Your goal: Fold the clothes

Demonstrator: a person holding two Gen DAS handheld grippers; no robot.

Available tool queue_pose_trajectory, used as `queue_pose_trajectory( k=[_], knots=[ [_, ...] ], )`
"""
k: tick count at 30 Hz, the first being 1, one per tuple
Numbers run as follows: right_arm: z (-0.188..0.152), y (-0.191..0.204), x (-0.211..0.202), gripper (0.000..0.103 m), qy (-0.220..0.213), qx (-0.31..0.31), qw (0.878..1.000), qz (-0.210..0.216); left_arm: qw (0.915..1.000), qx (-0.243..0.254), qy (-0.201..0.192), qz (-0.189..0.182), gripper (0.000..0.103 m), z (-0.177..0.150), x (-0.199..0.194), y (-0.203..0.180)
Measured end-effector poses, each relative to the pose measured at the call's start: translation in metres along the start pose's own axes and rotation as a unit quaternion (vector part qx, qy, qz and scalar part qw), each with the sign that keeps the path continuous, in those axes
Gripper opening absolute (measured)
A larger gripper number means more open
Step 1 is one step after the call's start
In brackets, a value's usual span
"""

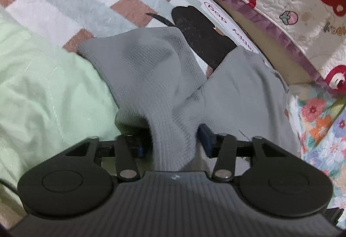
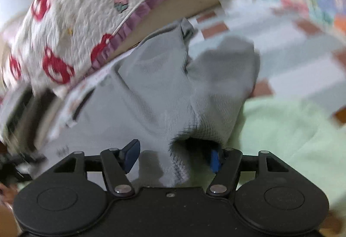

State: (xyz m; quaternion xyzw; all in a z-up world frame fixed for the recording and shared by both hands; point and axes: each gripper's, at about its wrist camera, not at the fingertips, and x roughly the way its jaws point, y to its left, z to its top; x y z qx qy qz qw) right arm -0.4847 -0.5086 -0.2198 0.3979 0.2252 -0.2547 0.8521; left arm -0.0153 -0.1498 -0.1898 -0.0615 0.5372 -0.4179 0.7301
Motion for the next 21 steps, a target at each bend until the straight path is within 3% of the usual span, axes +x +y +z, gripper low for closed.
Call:
queue_pose_trajectory(
  k=[1, 2, 4, 8, 11, 14, 17, 19, 21],
  knots=[
    [0.002, 0.004, 0.004, 0.033, -0.002, -0.016, 1.0, 0.011, 0.9993, 0.036, -0.009, 0.001, 0.004, 0.0, -0.004, -0.011],
    [0.005, 0.01, 0.007, 0.012, -0.004, -0.038, 0.999, 0.021, 0.9965, 0.08, -0.025, 0.004, 0.004, -0.001, -0.012, -0.025],
    [0.013, 0.021, 0.005, 0.011, -0.023, -0.073, 0.996, 0.048, 0.9909, 0.12, -0.061, 0.003, 0.004, 0.002, -0.034, -0.044],
    [0.039, 0.037, -0.047, 0.011, -0.075, -0.061, 0.988, 0.122, 0.9882, 0.086, -0.119, -0.045, 0.004, 0.015, -0.086, -0.054],
    [0.042, 0.044, -0.086, 0.011, -0.09, -0.058, 0.982, 0.154, 0.9831, 0.104, -0.142, -0.05, 0.004, 0.014, -0.111, -0.063],
    [0.026, 0.033, -0.094, 0.011, -0.07, -0.044, 0.987, 0.136, 0.9866, 0.102, -0.119, -0.045, 0.005, 0.008, -0.1, -0.062],
    [0.034, 0.026, -0.052, 0.011, -0.028, -0.06, 0.994, 0.085, 0.9925, 0.098, -0.07, -0.016, 0.005, 0.012, -0.059, -0.059],
    [0.041, 0.021, -0.023, 0.011, 0.001, -0.072, 0.996, 0.05, 0.9899, 0.127, -0.061, 0.01, 0.005, 0.034, -0.033, -0.071],
    [0.083, 0.035, 0.02, 0.01, 0.015, -0.092, 0.995, 0.03, 0.9866, 0.146, -0.068, 0.027, 0.004, 0.073, -0.017, -0.085]
  ],
)
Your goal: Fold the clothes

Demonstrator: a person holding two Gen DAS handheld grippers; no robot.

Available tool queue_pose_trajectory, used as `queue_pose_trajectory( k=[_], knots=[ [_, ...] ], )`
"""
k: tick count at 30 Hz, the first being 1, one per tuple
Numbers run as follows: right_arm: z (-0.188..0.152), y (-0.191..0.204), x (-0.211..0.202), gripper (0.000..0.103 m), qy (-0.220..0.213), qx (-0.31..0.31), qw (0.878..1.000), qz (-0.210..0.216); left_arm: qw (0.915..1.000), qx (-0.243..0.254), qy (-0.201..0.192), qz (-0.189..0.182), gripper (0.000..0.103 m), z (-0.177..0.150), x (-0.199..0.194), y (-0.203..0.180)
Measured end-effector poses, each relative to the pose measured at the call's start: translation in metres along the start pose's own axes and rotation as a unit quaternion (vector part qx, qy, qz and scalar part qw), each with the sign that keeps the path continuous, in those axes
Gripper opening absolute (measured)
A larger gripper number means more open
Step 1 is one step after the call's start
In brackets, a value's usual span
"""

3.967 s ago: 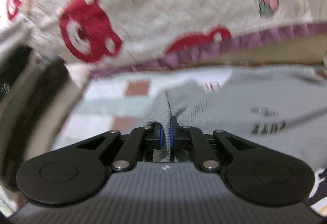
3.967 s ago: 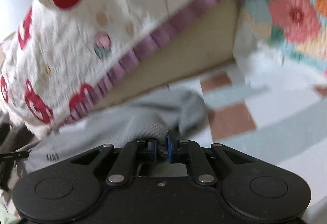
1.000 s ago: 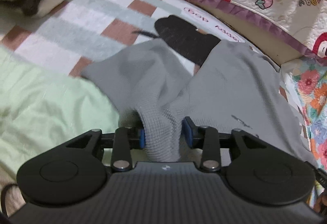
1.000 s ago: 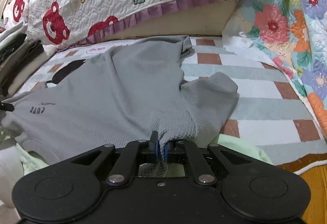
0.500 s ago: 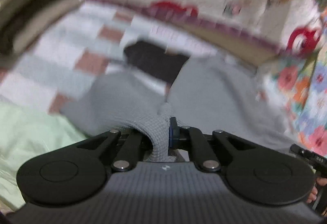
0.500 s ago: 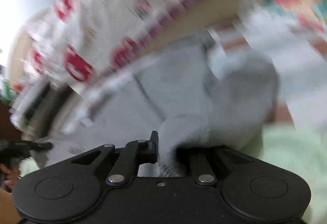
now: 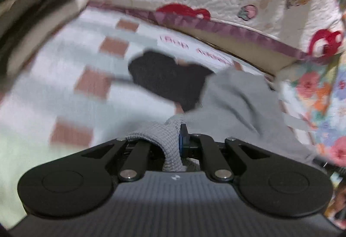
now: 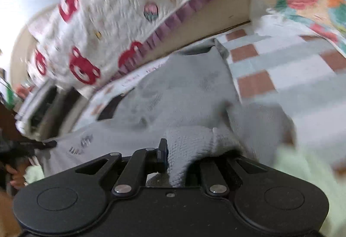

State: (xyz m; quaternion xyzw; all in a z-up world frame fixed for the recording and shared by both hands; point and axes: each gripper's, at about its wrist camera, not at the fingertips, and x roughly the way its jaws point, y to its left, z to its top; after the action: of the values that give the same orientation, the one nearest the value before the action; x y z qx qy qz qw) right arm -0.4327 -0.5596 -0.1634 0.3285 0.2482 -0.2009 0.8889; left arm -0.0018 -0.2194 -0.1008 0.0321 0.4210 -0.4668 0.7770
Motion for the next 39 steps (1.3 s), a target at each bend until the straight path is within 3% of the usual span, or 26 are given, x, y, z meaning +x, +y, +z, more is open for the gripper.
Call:
queue_pose_trajectory(
  k=[2, 3, 5, 7, 9, 11, 13, 15, 17, 19, 22, 25, 29, 33, 39],
  knots=[
    [0.066, 0.015, 0.032, 0.01, -0.006, -0.027, 1.0, -0.013, 0.9991, 0.009, -0.038, 0.018, 0.004, 0.063, 0.005, 0.002],
    [0.103, 0.03, 0.035, 0.01, -0.03, -0.045, 0.998, -0.015, 0.9974, 0.009, -0.068, 0.022, 0.005, 0.096, -0.001, 0.002],
    [0.172, 0.066, 0.025, 0.009, -0.099, -0.083, 0.992, -0.005, 0.9874, -0.019, -0.157, -0.004, 0.005, 0.163, -0.041, -0.001],
    [0.226, 0.109, -0.004, 0.009, -0.182, -0.12, 0.976, 0.017, 0.9752, -0.035, -0.216, -0.029, 0.005, 0.205, -0.087, -0.01],
    [0.254, 0.144, -0.034, 0.009, -0.238, -0.151, 0.959, 0.032, 0.963, -0.023, -0.266, -0.036, 0.005, 0.227, -0.133, -0.021],
    [0.259, 0.167, -0.058, 0.009, -0.273, -0.181, 0.944, 0.038, 0.9539, -0.014, -0.296, -0.046, 0.005, 0.227, -0.169, -0.024],
    [0.254, 0.181, -0.078, 0.009, -0.296, -0.202, 0.933, 0.043, 0.951, -0.018, -0.303, -0.06, 0.005, 0.213, -0.192, -0.02],
    [0.236, 0.184, -0.091, 0.009, -0.306, -0.209, 0.927, 0.049, 0.9533, -0.023, -0.293, -0.068, 0.005, 0.181, -0.207, -0.011],
    [0.205, 0.17, -0.083, 0.009, -0.275, -0.197, 0.94, 0.049, 0.9617, -0.031, -0.265, -0.063, 0.005, 0.138, -0.205, -0.001],
    [0.172, 0.154, -0.074, 0.009, -0.239, -0.183, 0.952, 0.048, 0.974, -0.055, -0.213, -0.054, 0.005, 0.087, -0.188, 0.015],
    [0.111, 0.107, -0.032, 0.009, -0.147, -0.137, 0.979, 0.017, 0.9909, -0.081, -0.106, -0.017, 0.005, 0.014, -0.133, 0.037],
    [0.058, 0.055, 0.031, 0.009, -0.041, -0.086, 0.995, -0.026, 0.996, -0.08, -0.031, 0.023, 0.005, -0.027, -0.079, 0.046],
    [0.013, 0.03, 0.087, 0.009, 0.046, -0.109, 0.99, -0.077, 0.9938, -0.066, 0.048, 0.075, 0.005, -0.069, -0.016, 0.052],
    [0.004, 0.028, 0.096, 0.012, 0.054, -0.13, 0.987, -0.078, 0.9946, -0.04, 0.035, 0.09, 0.005, -0.07, -0.017, 0.044],
    [-0.004, 0.023, 0.057, 0.032, -0.013, -0.121, 0.989, -0.08, 0.9941, -0.051, 0.028, 0.091, 0.005, -0.073, -0.027, 0.05]
  ],
)
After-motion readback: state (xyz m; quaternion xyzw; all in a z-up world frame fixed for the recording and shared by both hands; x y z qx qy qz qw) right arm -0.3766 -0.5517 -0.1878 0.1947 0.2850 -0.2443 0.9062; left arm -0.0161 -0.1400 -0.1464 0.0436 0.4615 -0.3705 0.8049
